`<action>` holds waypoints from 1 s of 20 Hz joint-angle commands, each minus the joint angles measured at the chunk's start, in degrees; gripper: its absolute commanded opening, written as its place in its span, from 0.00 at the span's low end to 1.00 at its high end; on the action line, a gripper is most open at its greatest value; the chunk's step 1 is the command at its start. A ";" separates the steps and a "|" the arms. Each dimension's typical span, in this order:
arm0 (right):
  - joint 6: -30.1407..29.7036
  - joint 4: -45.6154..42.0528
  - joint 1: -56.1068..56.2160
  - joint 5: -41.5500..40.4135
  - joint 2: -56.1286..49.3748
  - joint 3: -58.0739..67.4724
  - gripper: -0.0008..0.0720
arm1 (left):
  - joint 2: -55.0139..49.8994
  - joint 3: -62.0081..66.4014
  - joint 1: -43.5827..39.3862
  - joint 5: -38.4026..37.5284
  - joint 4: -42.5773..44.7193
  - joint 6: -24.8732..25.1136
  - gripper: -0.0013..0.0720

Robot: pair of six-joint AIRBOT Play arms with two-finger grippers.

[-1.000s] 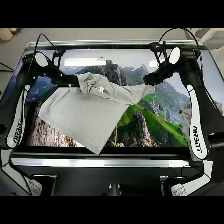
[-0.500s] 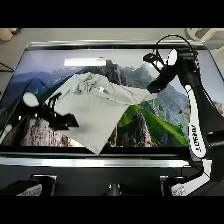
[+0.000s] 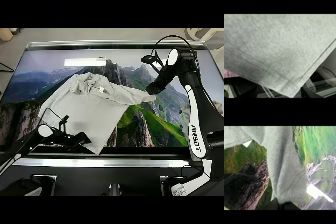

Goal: Fold the shirts.

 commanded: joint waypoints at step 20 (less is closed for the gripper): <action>15.47 -33.44 0.00 -34.38 49.64 10.49 0.04 | 24.30 83.03 17.92 5.79 17.40 19.26 0.05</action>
